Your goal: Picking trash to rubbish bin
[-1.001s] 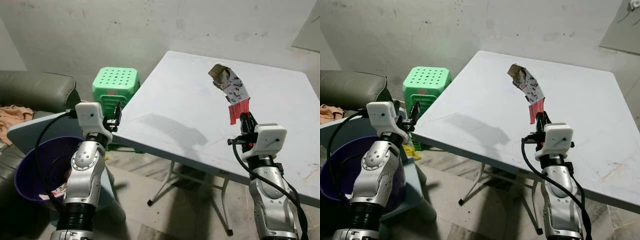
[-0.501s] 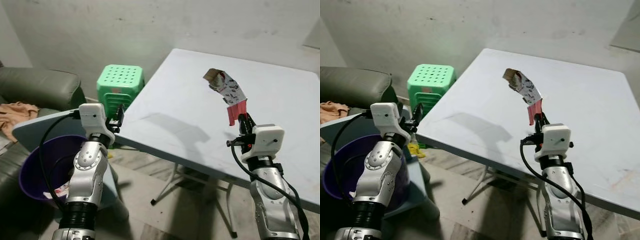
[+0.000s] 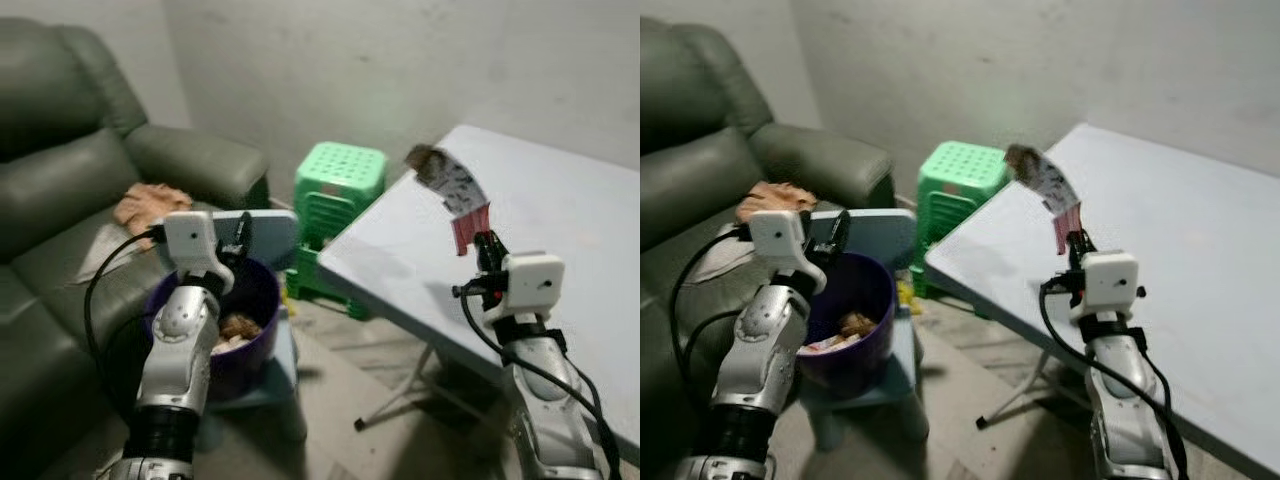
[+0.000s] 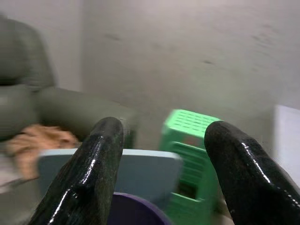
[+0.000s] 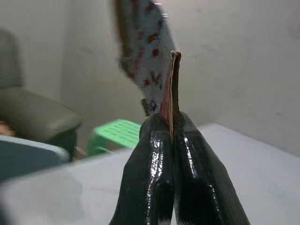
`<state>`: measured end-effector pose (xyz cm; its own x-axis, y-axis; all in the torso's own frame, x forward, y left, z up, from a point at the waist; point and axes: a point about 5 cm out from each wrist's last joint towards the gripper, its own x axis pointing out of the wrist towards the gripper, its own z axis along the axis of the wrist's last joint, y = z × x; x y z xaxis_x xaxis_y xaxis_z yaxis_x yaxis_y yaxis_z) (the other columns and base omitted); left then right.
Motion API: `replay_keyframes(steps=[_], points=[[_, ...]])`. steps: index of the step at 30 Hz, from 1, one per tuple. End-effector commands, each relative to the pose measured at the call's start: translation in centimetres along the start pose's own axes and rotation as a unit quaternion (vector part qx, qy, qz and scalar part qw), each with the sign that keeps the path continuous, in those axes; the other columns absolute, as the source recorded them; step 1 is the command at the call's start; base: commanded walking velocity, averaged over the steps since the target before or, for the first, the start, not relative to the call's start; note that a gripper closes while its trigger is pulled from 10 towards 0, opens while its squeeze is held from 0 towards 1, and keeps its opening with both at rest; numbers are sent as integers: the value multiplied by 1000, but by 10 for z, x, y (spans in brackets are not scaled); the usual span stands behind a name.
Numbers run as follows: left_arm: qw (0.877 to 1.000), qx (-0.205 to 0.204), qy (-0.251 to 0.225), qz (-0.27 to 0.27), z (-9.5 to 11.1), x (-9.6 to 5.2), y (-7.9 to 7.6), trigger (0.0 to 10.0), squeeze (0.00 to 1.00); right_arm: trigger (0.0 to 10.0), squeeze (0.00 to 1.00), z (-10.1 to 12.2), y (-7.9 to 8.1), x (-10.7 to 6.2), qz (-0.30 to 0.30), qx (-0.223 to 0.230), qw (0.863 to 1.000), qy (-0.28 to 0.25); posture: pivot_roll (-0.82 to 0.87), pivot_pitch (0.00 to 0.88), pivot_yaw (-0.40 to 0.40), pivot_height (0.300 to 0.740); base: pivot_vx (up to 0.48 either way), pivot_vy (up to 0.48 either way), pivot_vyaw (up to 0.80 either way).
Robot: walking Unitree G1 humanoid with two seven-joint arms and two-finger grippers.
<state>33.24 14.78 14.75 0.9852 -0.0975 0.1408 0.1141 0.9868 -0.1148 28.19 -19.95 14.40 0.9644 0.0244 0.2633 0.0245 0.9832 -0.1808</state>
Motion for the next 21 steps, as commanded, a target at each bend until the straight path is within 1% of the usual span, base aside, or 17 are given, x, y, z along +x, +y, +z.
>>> replay_keyframes(steps=[1,2,6,16,19,20,21], points=[[1000,8,-2,13,3,-1,9,10000,0,10000,0,3,7,2,11,10,1000,-5,21,0,-51,740,0,274,800],[1000,8,-2,13,3,-1,9,10000,0,10000,0,3,7,2,11,10,1000,-5,21,0,-51,740,0,274,800],[1000,10,8,23,0,-2,9,10000,0,10000,0,2,7,0,16,8,1000,0,22,0,-53,740,0,0,800],[999,12,16,30,-1,-2,10,10000,0,10000,0,2,7,-1,21,6,1000,3,25,0,-57,740,0,0,800],[999,11,22,34,-2,-2,11,10000,0,10000,0,1,8,-1,21,23,1000,2,27,0,-57,740,0,0,800],[999,18,26,35,-2,-2,11,10000,0,10000,0,0,8,-1,19,40,999,6,28,0,-58,740,0,0,0],[999,18,26,35,-2,-2,11,10000,0,10000,0,0,8,-1,19,40,999,6,28,0,-58,740,0,0,0]])
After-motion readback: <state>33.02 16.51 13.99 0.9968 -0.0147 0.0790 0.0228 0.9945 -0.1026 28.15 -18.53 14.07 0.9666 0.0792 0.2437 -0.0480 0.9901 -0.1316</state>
